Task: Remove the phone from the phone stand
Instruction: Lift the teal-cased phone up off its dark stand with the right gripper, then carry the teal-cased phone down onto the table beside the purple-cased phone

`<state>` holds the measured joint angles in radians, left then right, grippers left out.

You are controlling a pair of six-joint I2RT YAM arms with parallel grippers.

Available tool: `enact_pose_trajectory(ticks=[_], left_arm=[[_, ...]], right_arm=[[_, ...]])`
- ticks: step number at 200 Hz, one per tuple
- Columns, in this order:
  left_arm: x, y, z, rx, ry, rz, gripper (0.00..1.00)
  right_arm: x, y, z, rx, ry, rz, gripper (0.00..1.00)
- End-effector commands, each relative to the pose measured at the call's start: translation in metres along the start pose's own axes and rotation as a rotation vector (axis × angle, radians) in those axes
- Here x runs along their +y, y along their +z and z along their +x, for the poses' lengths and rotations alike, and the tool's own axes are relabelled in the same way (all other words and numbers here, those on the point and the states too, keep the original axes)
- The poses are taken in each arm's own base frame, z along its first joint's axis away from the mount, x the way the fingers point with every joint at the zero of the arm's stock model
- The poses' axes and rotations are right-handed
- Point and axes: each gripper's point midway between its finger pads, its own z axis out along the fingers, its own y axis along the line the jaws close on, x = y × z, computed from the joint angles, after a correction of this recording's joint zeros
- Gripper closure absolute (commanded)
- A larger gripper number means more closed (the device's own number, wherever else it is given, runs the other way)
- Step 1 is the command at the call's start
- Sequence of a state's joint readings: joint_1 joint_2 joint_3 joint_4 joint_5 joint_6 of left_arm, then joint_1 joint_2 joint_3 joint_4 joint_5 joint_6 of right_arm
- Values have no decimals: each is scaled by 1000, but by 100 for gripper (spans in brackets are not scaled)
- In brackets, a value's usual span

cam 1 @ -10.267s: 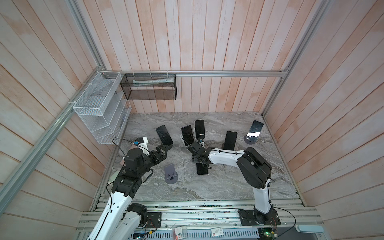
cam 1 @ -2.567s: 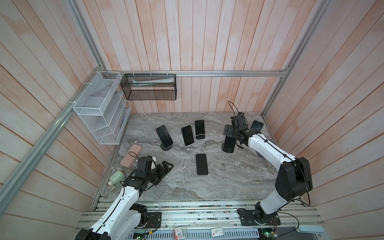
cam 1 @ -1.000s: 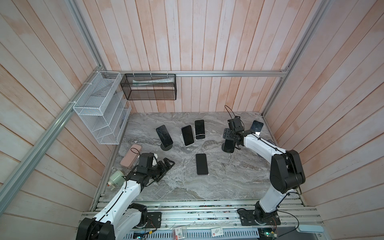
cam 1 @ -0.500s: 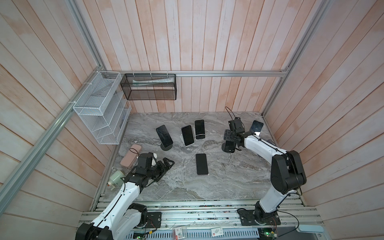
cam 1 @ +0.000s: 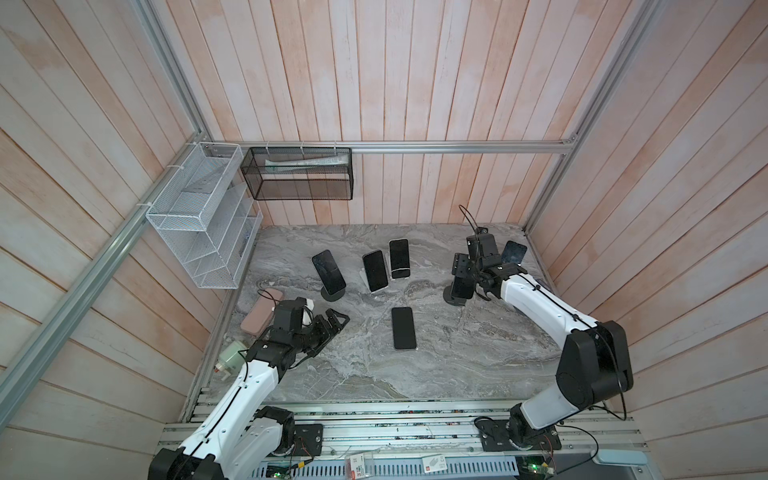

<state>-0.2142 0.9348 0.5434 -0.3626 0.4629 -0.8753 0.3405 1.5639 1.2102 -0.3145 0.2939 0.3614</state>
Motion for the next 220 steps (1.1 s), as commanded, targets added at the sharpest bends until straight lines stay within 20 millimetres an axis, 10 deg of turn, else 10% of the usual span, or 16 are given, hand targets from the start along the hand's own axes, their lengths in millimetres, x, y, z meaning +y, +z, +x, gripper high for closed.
enact_pose_trajectory(ticks=[1,97,220], left_arm=[[-5,-4,-8,-22,28,-9,1],[1,-14,-14,-84,39,-41,1],[14,-17,-15,-112,27,-70,1]], right_arm=[[3,-25,-12,-45,-13,-21,32],[69,-72,38,41,-113,-135,33],[87,-9,142,308,-194,-119,33]])
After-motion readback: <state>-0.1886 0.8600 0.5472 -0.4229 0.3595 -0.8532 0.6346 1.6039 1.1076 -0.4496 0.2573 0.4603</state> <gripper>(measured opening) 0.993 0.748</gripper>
